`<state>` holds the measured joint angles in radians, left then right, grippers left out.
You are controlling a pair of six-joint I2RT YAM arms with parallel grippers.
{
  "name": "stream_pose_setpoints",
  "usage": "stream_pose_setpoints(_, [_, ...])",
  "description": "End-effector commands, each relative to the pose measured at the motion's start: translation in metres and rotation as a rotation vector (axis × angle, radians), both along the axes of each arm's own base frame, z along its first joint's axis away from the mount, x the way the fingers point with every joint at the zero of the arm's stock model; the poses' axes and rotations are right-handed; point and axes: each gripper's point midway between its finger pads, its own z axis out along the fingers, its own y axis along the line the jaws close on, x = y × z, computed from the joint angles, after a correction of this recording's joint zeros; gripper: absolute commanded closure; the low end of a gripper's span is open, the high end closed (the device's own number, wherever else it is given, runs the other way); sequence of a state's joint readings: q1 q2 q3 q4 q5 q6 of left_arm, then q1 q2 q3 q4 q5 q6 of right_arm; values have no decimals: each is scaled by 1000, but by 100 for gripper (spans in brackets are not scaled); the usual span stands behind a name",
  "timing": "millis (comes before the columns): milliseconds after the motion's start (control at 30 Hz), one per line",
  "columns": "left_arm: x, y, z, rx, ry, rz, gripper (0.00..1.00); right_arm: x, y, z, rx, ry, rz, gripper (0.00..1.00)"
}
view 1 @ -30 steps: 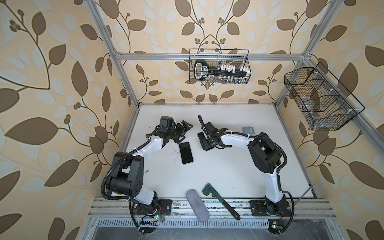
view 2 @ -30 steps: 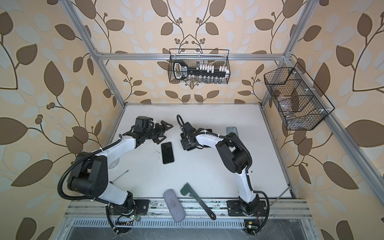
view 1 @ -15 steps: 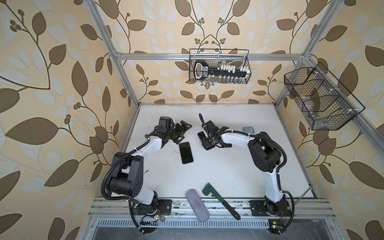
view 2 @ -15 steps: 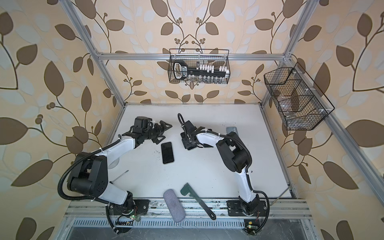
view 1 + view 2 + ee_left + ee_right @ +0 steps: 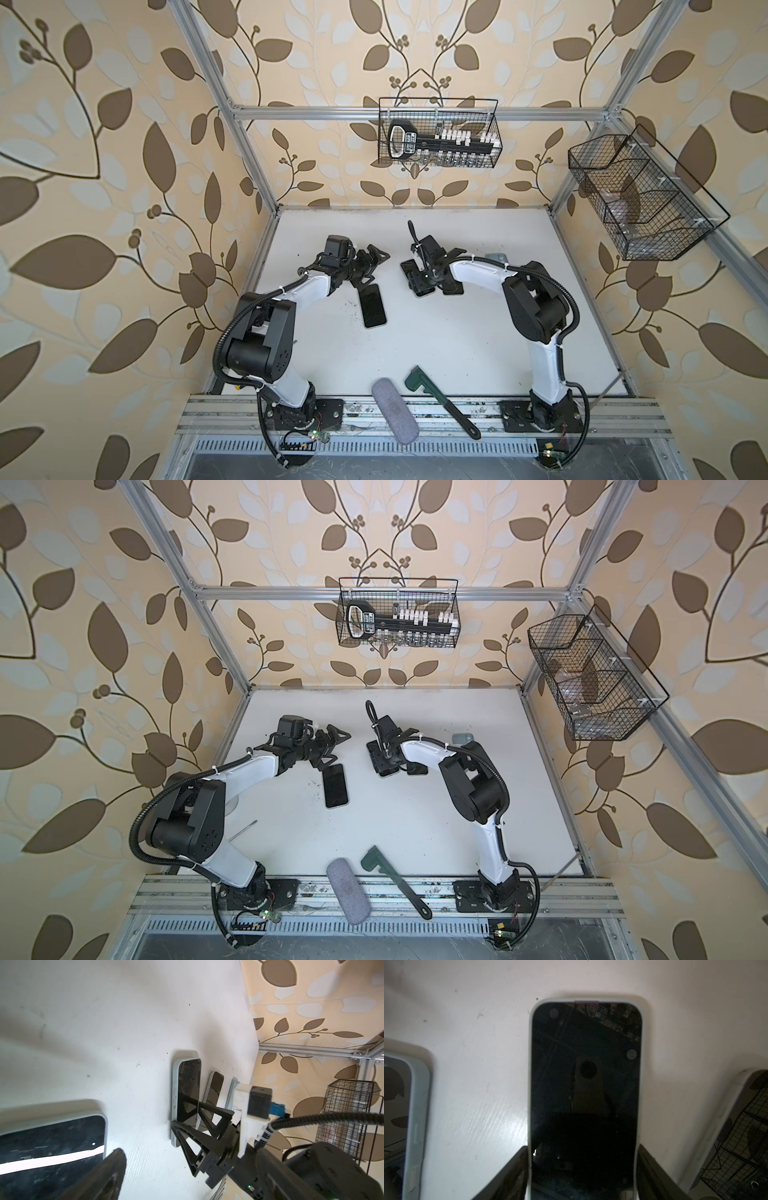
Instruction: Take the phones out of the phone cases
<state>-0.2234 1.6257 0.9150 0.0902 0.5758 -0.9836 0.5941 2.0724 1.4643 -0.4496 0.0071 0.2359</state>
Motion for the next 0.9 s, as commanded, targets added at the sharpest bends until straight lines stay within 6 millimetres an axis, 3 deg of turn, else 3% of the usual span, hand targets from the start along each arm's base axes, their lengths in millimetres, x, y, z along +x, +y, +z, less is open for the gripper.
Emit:
stream_pose_setpoints(0, [9, -20, 13, -56, -54, -50, 1, 1, 7, 37, 97, -42, 14, 36])
stream_pose_setpoints(233, [19, -49, 5, -119, -65, -106, 2, -3, 10, 63, 210, -39, 24, 36])
stream_pose_setpoints(467, [29, -68, 20, -198, -121, -131, 9, -11, 15, 77, 304, -9, 53, 36])
stream_pose_setpoints(867, [33, -78, 20, -267, -133, -144, 38, -18, 17, 88, 345, 3, 80, 37])
